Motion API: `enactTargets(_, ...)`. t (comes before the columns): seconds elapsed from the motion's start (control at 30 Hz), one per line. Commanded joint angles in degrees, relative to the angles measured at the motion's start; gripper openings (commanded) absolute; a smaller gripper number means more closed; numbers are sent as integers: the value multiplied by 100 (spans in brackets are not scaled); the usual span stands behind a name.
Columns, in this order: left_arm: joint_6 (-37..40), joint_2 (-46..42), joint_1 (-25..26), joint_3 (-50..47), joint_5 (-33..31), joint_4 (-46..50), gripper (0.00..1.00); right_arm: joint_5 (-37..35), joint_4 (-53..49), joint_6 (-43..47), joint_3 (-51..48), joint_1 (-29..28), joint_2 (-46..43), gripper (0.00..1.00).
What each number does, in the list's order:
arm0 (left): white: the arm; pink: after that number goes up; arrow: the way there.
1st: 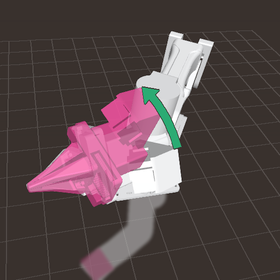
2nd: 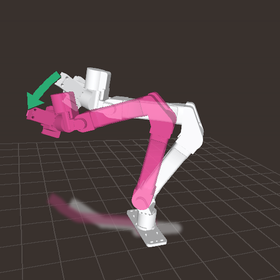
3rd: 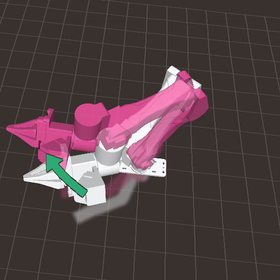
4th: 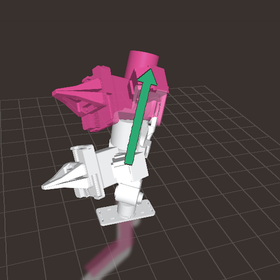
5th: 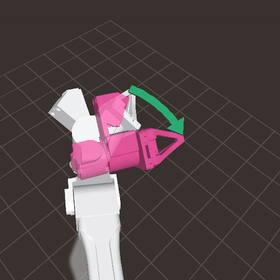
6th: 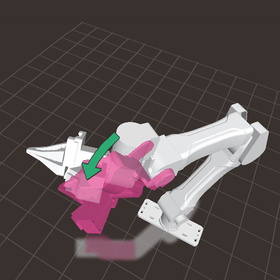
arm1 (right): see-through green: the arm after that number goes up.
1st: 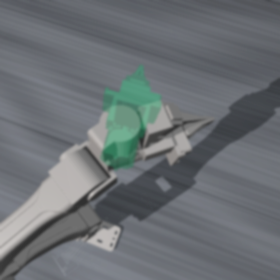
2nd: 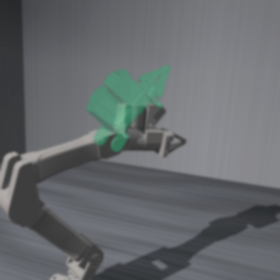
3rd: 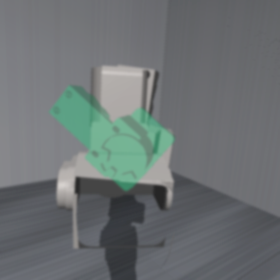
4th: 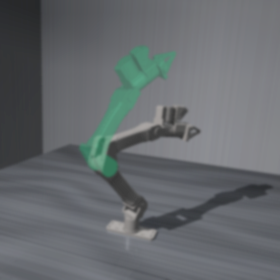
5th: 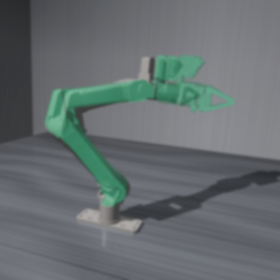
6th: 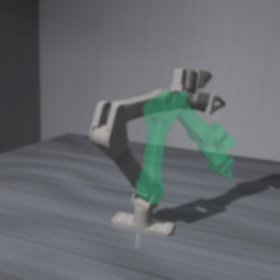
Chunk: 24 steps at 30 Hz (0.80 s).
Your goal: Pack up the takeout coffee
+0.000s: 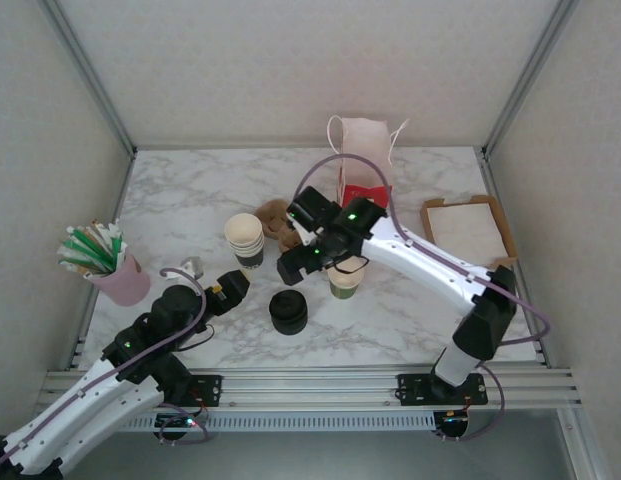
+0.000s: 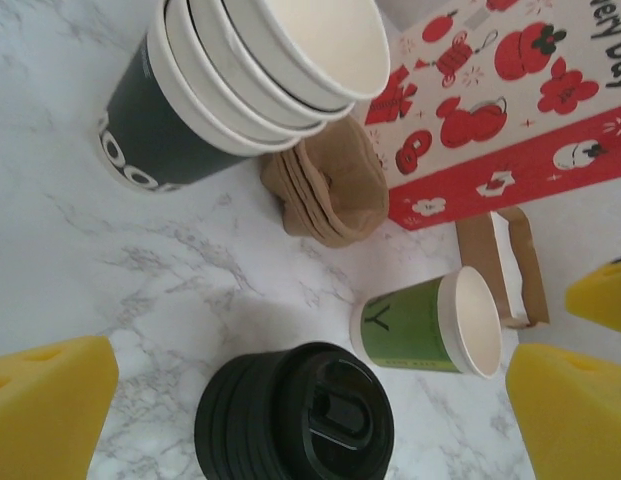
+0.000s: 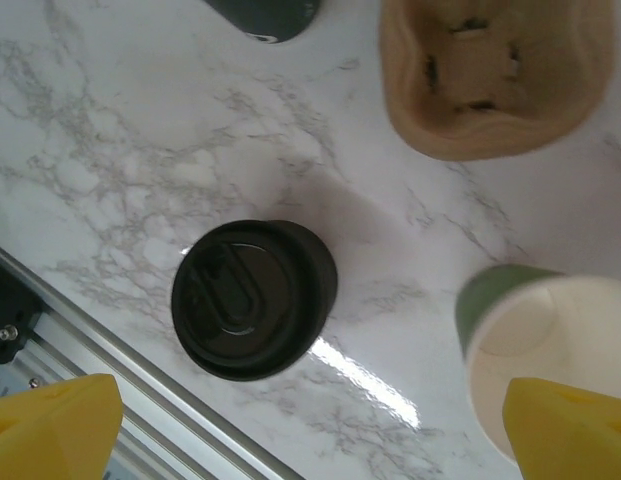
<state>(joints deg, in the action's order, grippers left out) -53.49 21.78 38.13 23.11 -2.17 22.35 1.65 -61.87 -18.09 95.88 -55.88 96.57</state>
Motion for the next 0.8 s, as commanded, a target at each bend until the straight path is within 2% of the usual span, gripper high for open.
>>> enactTargets(0.0,-139,63,-392,-237,1033,-89,100,96,-383,275,398,-165,301,98)
enactTargets(0.13,-90,228,-1129,-519,2072,-125,99,160,-570,345,673,-247,692,97)
enactTargets(0.27,19,372,-1775,-794,2946,-208,91,124,-782,436,880,-385,971,96)
enactTargets(0.47,255,257,-2015,-562,2973,251,85,22,-1023,475,1161,-493,1318,97)
enactTargets(0.77,333,347,-2111,-696,3104,189,73,-9,-1212,648,1419,-547,1823,99)
